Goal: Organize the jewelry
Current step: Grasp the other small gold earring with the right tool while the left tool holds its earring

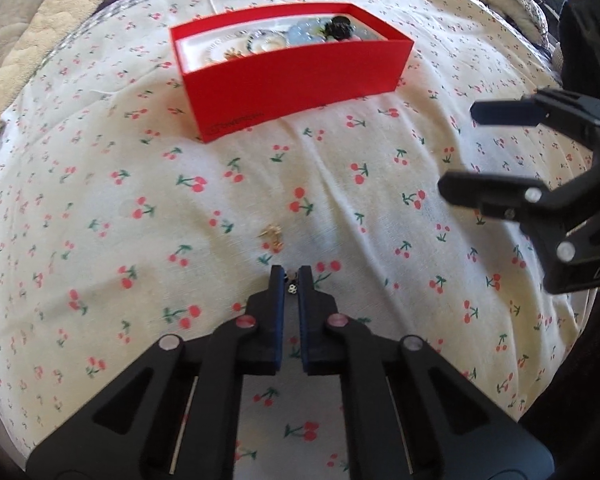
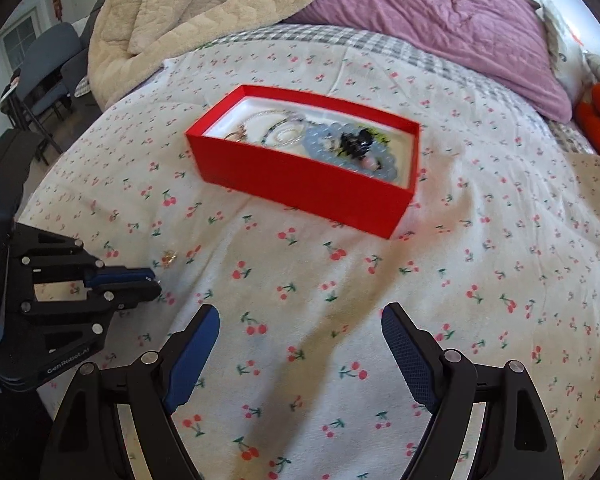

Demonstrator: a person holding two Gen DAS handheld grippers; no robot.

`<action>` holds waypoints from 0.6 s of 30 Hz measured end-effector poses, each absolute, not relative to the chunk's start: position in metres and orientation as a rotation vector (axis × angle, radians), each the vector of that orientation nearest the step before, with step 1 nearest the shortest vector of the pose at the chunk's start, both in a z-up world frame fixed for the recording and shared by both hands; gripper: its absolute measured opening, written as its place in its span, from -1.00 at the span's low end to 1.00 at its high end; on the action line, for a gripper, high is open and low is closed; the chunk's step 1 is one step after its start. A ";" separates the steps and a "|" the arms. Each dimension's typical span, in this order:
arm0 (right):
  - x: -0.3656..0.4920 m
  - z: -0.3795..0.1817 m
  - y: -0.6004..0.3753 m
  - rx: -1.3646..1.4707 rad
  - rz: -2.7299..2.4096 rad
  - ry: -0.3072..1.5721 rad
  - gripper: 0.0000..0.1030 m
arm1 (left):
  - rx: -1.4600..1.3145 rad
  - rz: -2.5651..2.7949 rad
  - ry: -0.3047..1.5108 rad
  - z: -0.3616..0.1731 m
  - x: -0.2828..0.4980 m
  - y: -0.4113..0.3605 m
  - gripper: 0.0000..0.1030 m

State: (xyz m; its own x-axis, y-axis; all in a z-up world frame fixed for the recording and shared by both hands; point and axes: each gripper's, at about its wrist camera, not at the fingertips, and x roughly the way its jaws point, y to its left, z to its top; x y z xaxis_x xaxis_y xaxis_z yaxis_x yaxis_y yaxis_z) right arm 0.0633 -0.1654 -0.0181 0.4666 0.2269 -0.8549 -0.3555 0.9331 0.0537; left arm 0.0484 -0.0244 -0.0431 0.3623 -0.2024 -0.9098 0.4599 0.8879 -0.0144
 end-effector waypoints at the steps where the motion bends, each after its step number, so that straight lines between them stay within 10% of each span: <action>1: 0.063 -0.019 -0.163 -0.135 0.365 1.028 0.64 | 0.260 -0.429 1.119 -0.041 0.047 -0.021 -0.86; 12: 0.061 -0.032 -0.112 -0.237 0.468 1.036 0.62 | 0.197 -0.377 1.109 -0.032 0.047 0.019 -0.86; 18: 0.066 -0.042 -0.079 -0.237 0.521 1.075 0.02 | 0.176 -0.364 1.123 -0.033 0.045 0.032 -0.86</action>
State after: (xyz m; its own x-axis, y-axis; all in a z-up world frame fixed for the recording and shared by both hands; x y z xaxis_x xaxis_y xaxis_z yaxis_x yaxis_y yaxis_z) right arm 0.0664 -0.0786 -0.0420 0.3706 0.2892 -0.8826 -0.5144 0.8552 0.0642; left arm 0.0453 0.0317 -0.0329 0.3824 -0.1959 -0.9030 0.3710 0.9276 -0.0441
